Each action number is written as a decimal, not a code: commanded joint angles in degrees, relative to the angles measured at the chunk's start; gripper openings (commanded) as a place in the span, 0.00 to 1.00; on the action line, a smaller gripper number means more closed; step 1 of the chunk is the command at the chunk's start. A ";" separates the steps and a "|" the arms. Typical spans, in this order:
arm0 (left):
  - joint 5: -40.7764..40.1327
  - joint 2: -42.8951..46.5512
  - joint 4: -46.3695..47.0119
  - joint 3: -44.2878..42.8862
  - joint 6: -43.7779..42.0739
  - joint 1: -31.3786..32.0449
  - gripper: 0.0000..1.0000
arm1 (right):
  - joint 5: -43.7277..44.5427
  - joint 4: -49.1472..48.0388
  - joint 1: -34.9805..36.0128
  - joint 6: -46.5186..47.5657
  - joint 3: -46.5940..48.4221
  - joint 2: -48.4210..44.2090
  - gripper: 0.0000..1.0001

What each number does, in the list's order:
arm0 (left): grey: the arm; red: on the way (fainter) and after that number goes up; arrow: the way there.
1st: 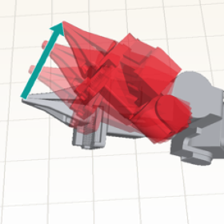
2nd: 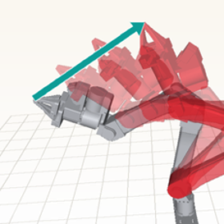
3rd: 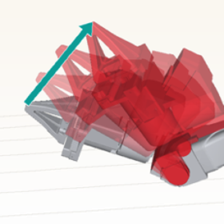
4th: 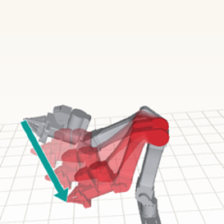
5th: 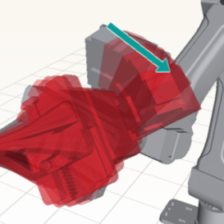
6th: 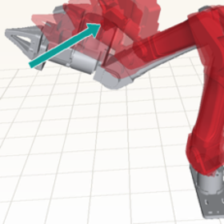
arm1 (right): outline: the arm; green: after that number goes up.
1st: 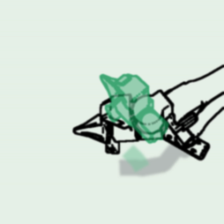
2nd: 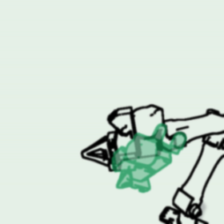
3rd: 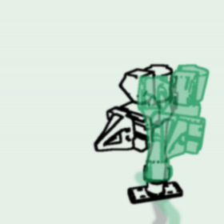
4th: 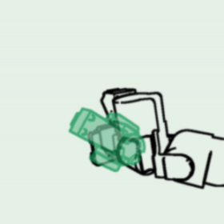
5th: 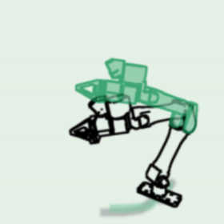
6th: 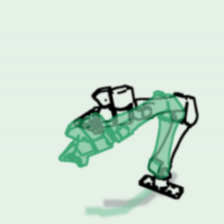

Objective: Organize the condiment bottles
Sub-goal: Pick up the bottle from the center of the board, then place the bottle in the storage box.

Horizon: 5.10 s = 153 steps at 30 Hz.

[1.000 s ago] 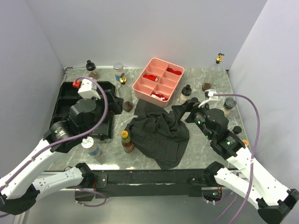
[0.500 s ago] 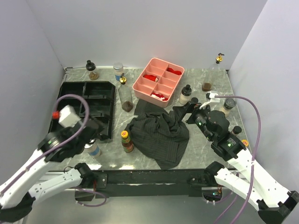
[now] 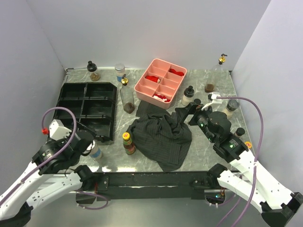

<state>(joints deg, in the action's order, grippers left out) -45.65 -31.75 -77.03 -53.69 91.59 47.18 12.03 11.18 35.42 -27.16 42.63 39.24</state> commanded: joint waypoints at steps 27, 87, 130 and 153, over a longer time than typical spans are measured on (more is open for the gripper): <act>-1.64 -10.08 -1.63 3.59 2.63 -8.06 0.96 | 4.23 1.12 -0.09 0.70 1.40 1.80 1.00; 2.33 -19.12 33.78 -14.77 -57.92 -11.49 0.01 | -3.32 4.02 -0.09 0.70 4.03 0.39 1.00; 40.55 -74.07 64.73 -40.70 -72.87 -66.07 0.03 | -17.75 -2.57 -0.09 -3.52 -8.97 -15.08 1.00; 46.43 -71.90 50.41 -47.48 -66.55 -66.78 0.97 | -15.81 -0.11 -0.17 -2.55 -7.92 -14.81 1.00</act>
<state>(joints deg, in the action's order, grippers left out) -3.60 -111.24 -21.98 -100.73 23.20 -19.73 -4.82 11.09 35.42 -30.37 33.08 23.99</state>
